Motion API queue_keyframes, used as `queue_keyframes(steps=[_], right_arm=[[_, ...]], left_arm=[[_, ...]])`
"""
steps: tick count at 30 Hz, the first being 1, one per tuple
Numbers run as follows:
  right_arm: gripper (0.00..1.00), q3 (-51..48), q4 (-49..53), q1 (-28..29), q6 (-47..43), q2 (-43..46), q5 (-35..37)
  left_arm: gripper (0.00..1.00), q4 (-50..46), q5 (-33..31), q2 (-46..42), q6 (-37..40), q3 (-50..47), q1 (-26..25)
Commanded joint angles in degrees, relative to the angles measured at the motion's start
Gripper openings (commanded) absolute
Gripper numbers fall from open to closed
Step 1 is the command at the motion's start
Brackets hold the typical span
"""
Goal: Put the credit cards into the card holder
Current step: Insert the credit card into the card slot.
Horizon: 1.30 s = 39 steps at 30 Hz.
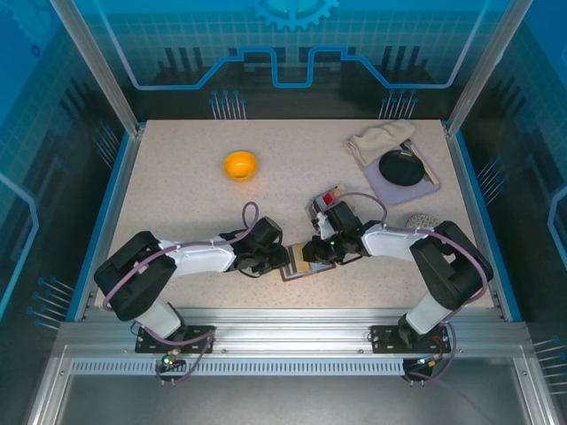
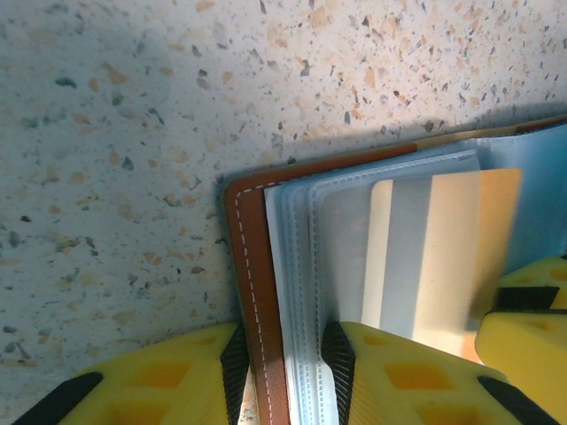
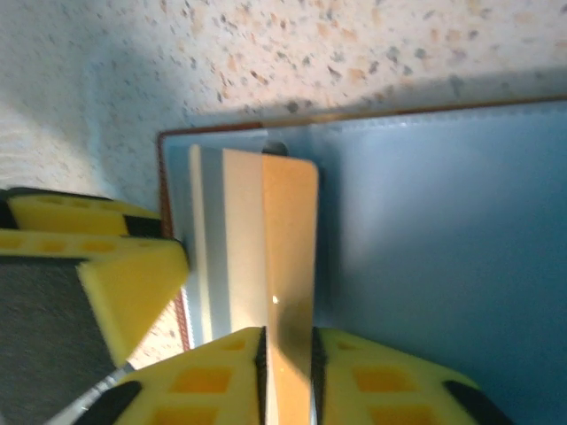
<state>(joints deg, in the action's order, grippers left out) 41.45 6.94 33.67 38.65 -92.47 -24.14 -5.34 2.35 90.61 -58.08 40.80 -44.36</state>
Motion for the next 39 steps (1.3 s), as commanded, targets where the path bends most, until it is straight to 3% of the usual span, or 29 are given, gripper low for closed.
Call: queue_keyframes(steps=[1,4,8,20,26,39], right_arm=[[0.27,1.95,7.25,-0.36,-3.8,1.33,3.25],[0.28,2.84,7.53,-0.37,-4.2,0.28,3.08],[0.19,4.14,6.08,-0.27,-4.38,-1.76,0.42],[0.16,7.6,4.9,0.91,-5.17,-5.75,-4.28],[0.21,7.84,11.36,0.9,-6.44,-1.18,5.31],[0.25,10.88,13.8,1.43,-7.44,-5.95,7.86]], left_arm=[[0.35,-0.57,0.5,1.49,0.87,0.03,-0.38],[0.35,-0.22,0.64,1.68,0.87,0.14,-0.44],[0.35,0.14,0.89,1.68,1.02,0.31,-0.39],[0.42,1.17,1.29,1.56,1.13,0.72,-0.39],[0.45,0.84,0.23,0.42,0.88,0.0,-0.4],[0.46,3.98,1.57,1.44,0.69,-0.28,-0.26]])
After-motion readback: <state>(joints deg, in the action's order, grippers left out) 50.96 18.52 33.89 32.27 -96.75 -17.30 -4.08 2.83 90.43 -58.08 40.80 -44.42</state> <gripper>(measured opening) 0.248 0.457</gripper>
